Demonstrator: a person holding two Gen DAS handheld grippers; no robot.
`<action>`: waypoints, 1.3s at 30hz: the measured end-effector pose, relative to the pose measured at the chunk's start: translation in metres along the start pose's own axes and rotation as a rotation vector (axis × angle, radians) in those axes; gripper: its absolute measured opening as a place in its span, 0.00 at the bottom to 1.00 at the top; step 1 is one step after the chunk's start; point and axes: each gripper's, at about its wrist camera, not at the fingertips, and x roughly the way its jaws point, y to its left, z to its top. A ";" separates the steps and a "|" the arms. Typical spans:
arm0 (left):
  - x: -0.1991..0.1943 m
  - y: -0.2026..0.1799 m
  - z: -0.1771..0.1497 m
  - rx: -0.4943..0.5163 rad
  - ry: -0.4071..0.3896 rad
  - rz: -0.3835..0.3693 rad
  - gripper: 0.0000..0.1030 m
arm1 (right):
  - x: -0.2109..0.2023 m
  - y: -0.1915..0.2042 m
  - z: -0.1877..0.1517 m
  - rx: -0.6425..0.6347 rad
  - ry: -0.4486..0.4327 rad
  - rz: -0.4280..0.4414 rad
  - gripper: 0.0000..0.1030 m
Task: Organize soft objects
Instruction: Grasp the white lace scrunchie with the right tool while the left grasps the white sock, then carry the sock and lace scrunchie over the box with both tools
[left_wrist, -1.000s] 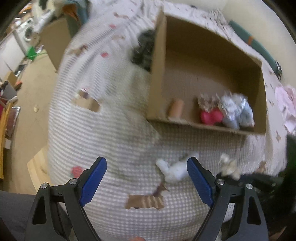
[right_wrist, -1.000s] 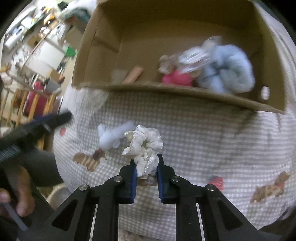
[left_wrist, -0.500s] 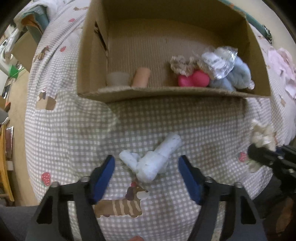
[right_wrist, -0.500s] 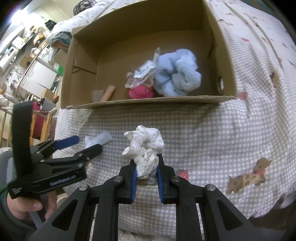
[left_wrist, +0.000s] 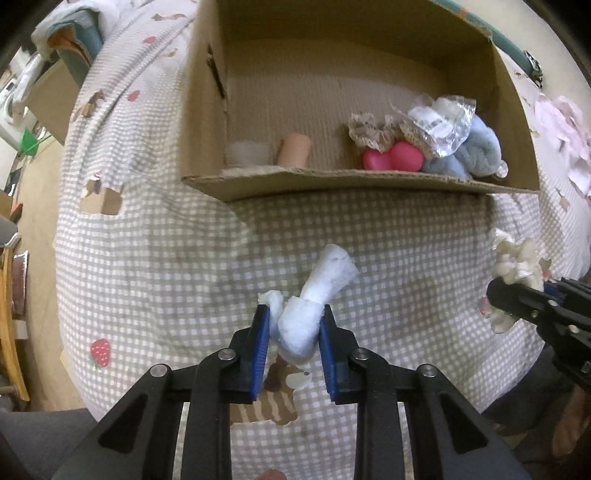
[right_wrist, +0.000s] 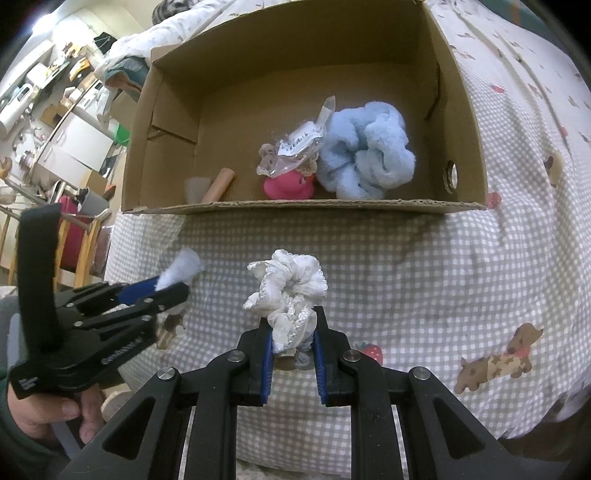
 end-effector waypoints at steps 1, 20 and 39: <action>-0.003 0.005 -0.002 -0.004 -0.009 0.000 0.23 | 0.001 0.001 0.000 0.000 0.001 -0.002 0.20; -0.090 0.010 -0.017 -0.040 -0.242 0.040 0.23 | -0.026 0.011 0.000 -0.019 -0.090 0.038 0.20; -0.160 0.007 0.047 -0.020 -0.451 -0.003 0.23 | -0.113 0.003 0.041 -0.020 -0.359 0.152 0.20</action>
